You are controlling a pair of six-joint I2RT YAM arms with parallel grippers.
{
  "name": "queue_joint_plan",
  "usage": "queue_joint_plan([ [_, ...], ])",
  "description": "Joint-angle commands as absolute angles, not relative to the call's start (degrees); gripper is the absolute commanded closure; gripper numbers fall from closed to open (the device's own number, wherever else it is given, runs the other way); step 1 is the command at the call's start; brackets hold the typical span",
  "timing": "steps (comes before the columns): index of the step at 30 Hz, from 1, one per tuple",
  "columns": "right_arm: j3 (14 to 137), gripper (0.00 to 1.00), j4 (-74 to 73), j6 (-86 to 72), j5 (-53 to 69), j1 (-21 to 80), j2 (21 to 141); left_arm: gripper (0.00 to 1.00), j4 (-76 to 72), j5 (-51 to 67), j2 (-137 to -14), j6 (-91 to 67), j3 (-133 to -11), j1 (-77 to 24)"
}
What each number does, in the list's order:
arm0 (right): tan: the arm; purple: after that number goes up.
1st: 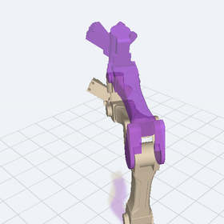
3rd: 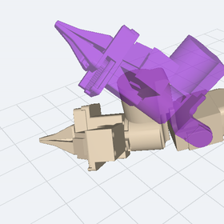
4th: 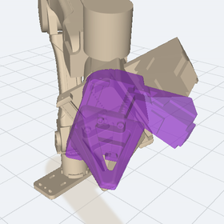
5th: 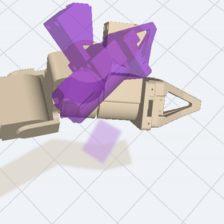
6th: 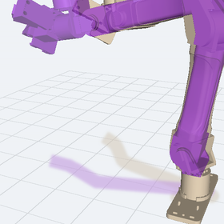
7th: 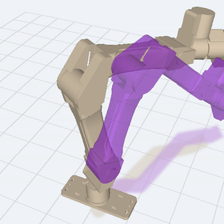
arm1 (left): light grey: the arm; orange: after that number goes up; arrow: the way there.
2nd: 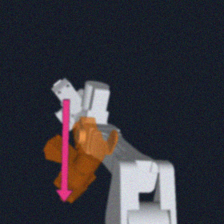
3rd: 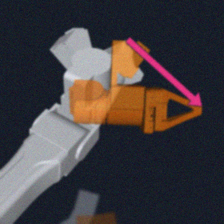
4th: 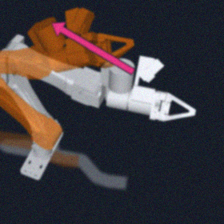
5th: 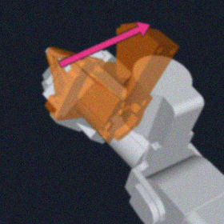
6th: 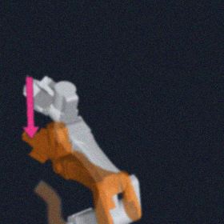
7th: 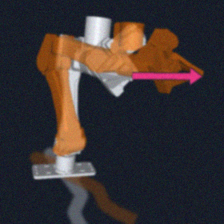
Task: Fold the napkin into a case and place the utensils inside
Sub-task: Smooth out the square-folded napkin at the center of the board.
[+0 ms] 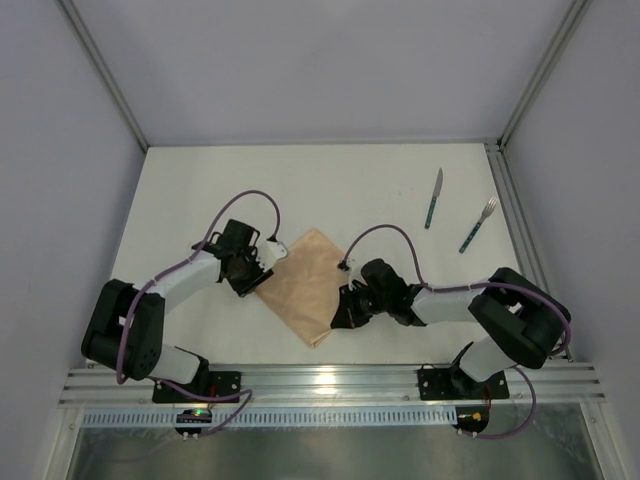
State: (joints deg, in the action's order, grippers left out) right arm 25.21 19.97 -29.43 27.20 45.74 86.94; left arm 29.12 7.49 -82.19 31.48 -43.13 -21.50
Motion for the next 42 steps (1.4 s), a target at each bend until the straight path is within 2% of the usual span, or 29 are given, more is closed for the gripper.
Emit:
queue_joint_plan([
  [1,28.99,0.96,10.32,-24.36,23.03,45.53,83.68,0.58,27.77,8.43,-80.86,30.94,-43.15,-21.01],
  [4,34.09,0.96,5.03,-19.53,20.39,48.15,80.86,0.58,28.39,8.96,-79.28,30.85,-43.42,-21.01],
  [7,36.82,0.96,7.10,-18.63,23.19,51.92,80.68,0.58,28.83,9.23,-77.96,30.85,-43.51,-21.01],
  [13,38.49,0.96,10.20,-18.46,25.92,57.48,87.34,0.57,28.74,9.23,-78.92,30.85,-43.33,-20.83],
  [24,34.28,0.96,14.50,-20.13,25.84,58.18,95.62,0.58,27.60,8.88,-80.95,30.41,-43.24,-20.57],
  [27,34.10,0.96,14.33,-20.13,25.40,58.18,93.53,0.58,27.77,8.79,-80.77,30.67,-43.24,-20.48],
  [31,37.34,0.96,6.18,-17.23,24.35,58.18,88.25,0.57,28.04,9.05,-79.98,30.85,-43.50,-20.39],
  [36,43.76,0.92,1.06,-18.28,23.21,55.64,81.31,0.58,29.09,9.67,-79.28,30.85,-45.00,-20.39],
  [42,41.40,0.92,-1.48,-24.25,19.70,43.17,79.19,0.57,29.27,9.67,-79.54,30.85,-45.35,-20.39],
])
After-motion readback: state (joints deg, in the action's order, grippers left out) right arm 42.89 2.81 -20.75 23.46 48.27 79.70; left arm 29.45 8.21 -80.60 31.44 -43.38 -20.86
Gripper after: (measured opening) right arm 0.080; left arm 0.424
